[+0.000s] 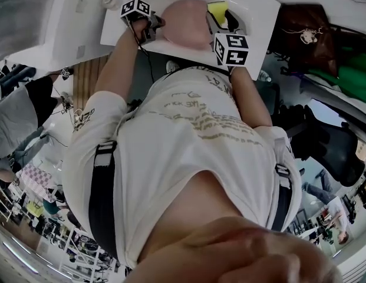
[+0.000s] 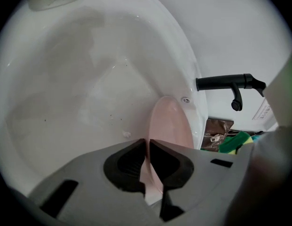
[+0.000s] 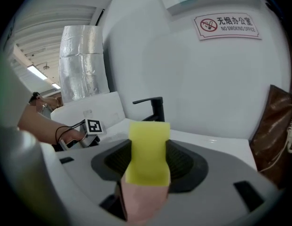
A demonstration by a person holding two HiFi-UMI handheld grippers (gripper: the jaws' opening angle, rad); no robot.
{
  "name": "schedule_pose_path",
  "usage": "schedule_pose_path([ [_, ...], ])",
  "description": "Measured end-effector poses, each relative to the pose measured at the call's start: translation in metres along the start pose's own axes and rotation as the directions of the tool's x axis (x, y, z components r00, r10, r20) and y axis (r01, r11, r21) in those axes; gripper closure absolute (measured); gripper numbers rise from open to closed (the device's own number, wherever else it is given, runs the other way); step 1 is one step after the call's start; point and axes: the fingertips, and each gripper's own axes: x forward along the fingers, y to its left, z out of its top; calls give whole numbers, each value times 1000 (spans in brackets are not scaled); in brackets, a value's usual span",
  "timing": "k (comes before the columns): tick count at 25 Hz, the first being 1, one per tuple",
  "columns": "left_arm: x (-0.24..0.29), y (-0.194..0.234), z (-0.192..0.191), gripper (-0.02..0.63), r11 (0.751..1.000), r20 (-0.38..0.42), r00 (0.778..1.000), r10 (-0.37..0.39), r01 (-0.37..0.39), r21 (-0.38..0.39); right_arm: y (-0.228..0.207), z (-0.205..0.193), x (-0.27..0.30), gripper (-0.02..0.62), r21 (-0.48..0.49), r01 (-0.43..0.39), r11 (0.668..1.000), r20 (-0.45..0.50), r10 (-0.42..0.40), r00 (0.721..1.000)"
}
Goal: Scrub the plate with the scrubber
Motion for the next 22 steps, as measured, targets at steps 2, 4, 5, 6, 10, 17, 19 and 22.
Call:
schedule_pose_path([
  [2,-3,2,-3,565,1000,10,1000,-14,14,-2,3,-5,3,360,18,0,1000,-17,1,1000],
  [4,-8,4,-5,565,1000,29,999,-19,19,-1,3,-8,5,360,28,11,1000,-36,-10,999],
  [5,-11,4,-6,565,1000,42,999,-18,18,2,3,-10,6,360,25,16,1000,-47,-14,999],
  [6,-14,4,-6,565,1000,55,998,-16,15,9,4,-11,7,360,18,14,1000,-60,-13,998],
  [10,-27,3,-10,565,998,116,993,-4,-4,70,20,-18,13,362,-36,-42,998,-107,38,994],
  [17,-41,-2,-18,565,998,224,974,6,-21,62,28,-38,27,360,-84,-1,996,-249,-21,968],
  [19,-44,-4,-20,565,999,248,969,3,-15,48,28,-44,34,359,-35,-4,999,-301,-7,954],
  [22,-47,-8,-20,565,1000,281,959,-31,29,11,31,-44,47,360,80,-22,997,-304,45,952],
])
